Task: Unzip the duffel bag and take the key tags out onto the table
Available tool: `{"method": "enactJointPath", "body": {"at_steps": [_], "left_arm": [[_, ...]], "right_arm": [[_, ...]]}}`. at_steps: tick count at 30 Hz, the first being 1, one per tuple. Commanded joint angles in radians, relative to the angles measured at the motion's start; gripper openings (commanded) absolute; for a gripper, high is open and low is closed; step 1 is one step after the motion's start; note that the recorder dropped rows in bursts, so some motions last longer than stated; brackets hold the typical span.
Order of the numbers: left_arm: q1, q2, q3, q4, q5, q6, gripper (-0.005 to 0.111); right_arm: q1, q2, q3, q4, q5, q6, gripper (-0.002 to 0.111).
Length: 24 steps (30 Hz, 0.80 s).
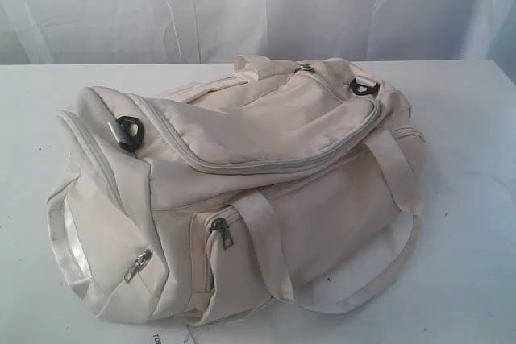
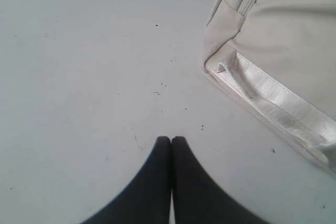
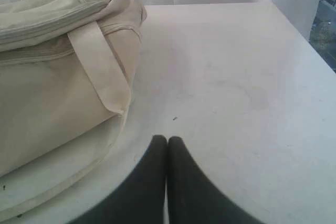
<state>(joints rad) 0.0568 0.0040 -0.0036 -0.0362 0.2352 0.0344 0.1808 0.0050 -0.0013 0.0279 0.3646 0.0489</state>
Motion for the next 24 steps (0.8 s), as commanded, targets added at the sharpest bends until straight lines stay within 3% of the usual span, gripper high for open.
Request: {"method": "enactJointPath", "body": {"at_steps": [1,24], "left_arm": [[-0.001,-0.004,0.004,-0.006,-0.003,-0.005,0.000],[-0.001,-0.004,0.004,-0.006,-0.003,-0.005,0.000]], "right_arm": [[-0.002,-0.005,0.001,0.002,-0.014,-0.006,0.000],[-0.002,-0.005,0.001,0.002,-0.014,0.011,0.000]]}}
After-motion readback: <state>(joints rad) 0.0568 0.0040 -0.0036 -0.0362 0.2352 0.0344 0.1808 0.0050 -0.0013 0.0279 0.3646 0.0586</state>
